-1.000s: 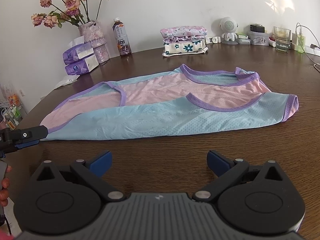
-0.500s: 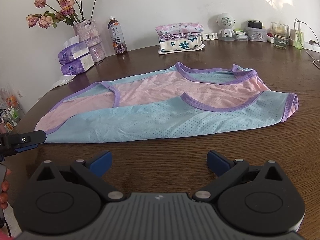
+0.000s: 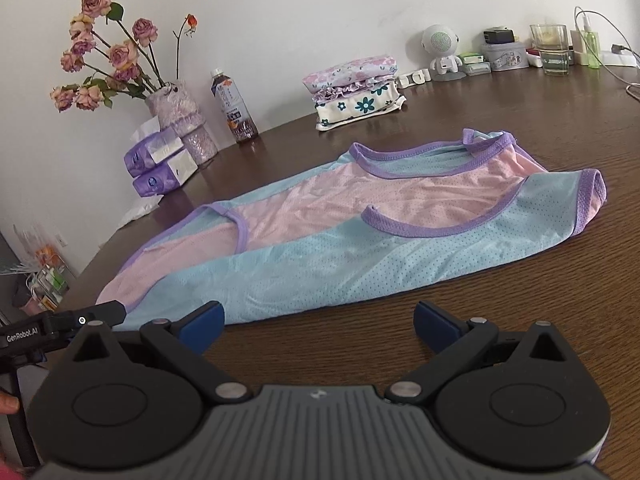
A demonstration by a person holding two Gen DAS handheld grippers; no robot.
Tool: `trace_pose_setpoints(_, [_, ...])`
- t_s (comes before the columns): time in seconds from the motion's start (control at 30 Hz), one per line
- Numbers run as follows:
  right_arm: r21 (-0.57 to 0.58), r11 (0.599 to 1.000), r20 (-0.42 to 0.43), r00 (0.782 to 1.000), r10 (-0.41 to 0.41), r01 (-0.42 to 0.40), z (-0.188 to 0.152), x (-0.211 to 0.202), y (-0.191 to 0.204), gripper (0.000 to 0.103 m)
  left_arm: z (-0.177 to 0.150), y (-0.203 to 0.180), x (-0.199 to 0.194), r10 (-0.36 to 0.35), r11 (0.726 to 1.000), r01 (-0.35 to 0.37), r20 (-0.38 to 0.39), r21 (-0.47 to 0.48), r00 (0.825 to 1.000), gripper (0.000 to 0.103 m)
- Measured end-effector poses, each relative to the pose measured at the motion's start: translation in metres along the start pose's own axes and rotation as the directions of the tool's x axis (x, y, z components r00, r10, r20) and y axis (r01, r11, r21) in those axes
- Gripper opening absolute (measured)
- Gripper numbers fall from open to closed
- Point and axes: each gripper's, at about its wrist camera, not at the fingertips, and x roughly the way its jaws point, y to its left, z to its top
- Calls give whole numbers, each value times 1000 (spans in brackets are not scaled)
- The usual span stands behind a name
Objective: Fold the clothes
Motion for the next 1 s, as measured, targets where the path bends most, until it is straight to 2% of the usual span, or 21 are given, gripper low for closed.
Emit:
trace_pose_setpoints(0.17, [-1,999,12,999,41,-41,4,1,-2,103,6,0,3,-1,1000,1,4,1,1000,103])
trace_pose_setpoints(0.47, [-14,997,15,997,73,-73,16,6,-2,103,34,-7,4,-19,998,17,37,56,999,103])
trace_pose_setpoints(0.77, [-58,997,0,998,59,-59,39,9,-3,103,61,-14,7,-45,995,41,37,96,998,103])
trace_pose_setpoints(1.0, [-106,993,36,997,65,-61,67,9,-7,103,77,-16,11,-71,992,69,19,105,997,103])
